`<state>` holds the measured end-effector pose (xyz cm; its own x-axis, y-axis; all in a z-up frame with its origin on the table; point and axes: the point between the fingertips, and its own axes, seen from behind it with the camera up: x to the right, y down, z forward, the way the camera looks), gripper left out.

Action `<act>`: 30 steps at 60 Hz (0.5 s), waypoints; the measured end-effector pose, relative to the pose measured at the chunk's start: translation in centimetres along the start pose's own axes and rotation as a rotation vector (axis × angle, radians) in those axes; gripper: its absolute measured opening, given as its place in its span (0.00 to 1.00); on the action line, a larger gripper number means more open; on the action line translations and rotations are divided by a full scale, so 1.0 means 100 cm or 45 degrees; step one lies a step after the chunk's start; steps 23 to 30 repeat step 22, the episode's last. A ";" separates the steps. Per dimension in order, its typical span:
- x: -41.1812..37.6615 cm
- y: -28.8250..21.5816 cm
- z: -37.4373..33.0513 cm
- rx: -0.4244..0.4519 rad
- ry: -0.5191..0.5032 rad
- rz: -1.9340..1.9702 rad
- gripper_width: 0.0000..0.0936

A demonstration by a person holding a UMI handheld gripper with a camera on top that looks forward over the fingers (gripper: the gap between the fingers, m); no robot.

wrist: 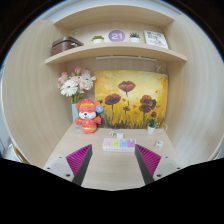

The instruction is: Unplug charger

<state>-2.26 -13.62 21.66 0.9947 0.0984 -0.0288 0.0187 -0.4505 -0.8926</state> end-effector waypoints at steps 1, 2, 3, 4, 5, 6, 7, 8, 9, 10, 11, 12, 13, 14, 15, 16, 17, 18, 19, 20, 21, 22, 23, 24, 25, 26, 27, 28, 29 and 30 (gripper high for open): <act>-0.002 0.002 -0.001 -0.003 0.000 -0.003 0.93; -0.003 0.003 -0.001 -0.005 0.000 -0.007 0.93; -0.004 0.004 -0.001 -0.007 0.000 -0.010 0.92; -0.005 0.005 -0.002 -0.008 0.001 -0.011 0.92; -0.006 0.006 -0.002 -0.010 0.002 -0.012 0.93; -0.006 0.006 -0.002 -0.011 0.003 -0.013 0.93; -0.007 0.007 -0.002 -0.012 0.005 -0.014 0.93; -0.007 0.008 -0.003 -0.014 0.006 -0.015 0.93; -0.008 0.009 -0.003 -0.014 0.007 -0.015 0.92; -0.008 0.009 -0.004 -0.015 0.007 -0.014 0.93; -0.009 0.010 -0.004 -0.016 0.007 -0.015 0.93; -0.009 0.011 -0.005 -0.017 0.006 -0.015 0.93; -0.009 0.011 -0.005 -0.018 0.006 -0.016 0.93; -0.010 0.012 -0.005 -0.019 0.006 -0.016 0.92; -0.010 0.013 -0.005 -0.020 0.006 -0.016 0.92; -0.010 0.014 -0.005 -0.021 0.005 -0.017 0.93; -0.010 0.014 -0.005 -0.021 0.006 -0.019 0.93; -0.010 0.015 -0.005 -0.019 0.008 -0.022 0.93; -0.011 0.014 -0.005 -0.018 0.012 -0.023 0.93; -0.011 0.015 -0.005 -0.020 0.014 -0.025 0.93; -0.011 0.015 -0.005 -0.023 0.014 -0.025 0.93; -0.011 0.016 -0.004 -0.027 0.014 -0.025 0.93; -0.011 0.016 -0.004 -0.027 0.014 -0.025 0.93; -0.011 0.016 -0.004 -0.027 0.014 -0.025 0.93; -0.011 0.016 -0.004 -0.027 0.014 -0.025 0.93; -0.011 0.016 -0.004 -0.027 0.014 -0.025 0.93; -0.011 0.016 -0.004 -0.027 0.014 -0.025 0.93; -0.011 0.016 -0.004 -0.027 0.014 -0.025 0.93; -0.011 0.016 -0.004 -0.027 0.014 -0.025 0.93; -0.011 0.016 -0.004 -0.027 0.014 -0.025 0.93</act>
